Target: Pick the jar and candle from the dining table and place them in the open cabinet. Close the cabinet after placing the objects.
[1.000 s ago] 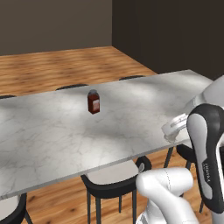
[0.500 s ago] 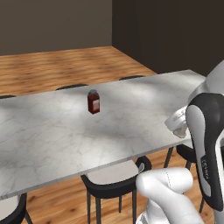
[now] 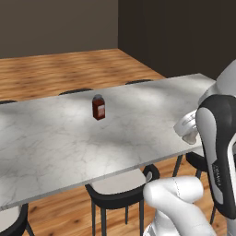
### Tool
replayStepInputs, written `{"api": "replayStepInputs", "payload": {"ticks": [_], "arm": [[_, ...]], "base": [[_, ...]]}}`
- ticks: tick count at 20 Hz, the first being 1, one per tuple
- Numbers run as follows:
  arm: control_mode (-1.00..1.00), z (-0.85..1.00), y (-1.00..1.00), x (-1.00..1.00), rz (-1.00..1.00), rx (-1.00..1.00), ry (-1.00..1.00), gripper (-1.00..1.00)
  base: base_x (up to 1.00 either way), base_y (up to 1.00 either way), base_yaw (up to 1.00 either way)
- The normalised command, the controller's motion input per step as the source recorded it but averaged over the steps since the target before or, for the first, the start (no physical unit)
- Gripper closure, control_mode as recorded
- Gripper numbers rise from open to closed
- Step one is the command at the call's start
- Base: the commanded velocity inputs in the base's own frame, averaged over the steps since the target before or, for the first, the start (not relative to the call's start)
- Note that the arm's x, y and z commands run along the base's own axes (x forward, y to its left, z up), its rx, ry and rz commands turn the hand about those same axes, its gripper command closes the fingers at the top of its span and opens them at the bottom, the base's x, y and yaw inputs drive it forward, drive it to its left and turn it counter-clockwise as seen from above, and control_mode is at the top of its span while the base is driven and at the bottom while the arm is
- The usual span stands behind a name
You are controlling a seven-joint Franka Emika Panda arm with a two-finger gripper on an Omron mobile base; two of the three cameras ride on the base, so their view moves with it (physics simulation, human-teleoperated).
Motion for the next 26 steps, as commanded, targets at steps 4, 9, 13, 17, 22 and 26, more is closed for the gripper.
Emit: {"api": "replayStepInputs", "payload": {"ticks": [4, 9, 13, 17, 22, 26], "arm": [[1.00, 0.00, 0.00, 0.00, 0.00, 0.00, 0.00, 1.00], [1.00, 0.00, 0.00, 0.00, 0.00, 0.00, 0.00, 1.00], [1.00, 0.00, 0.00, 0.00, 0.00, 0.00, 0.00, 1.00], [1.00, 0.00, 0.00, 0.00, 0.00, 0.00, 0.00, 1.00], [1.00, 0.00, 0.00, 0.00, 0.00, 0.00, 0.00, 1.00], [1.00, 0.00, 0.00, 0.00, 0.00, 0.00, 0.00, 1.00]], "base": [[-0.01, 0.00, 0.00], [-0.90, 0.62, 0.14], [-0.94, 0.96, 0.42], [-0.24, 0.95, 0.72], [-0.06, 0.78, 0.88], [-0.03, 0.73, 0.90]]}}
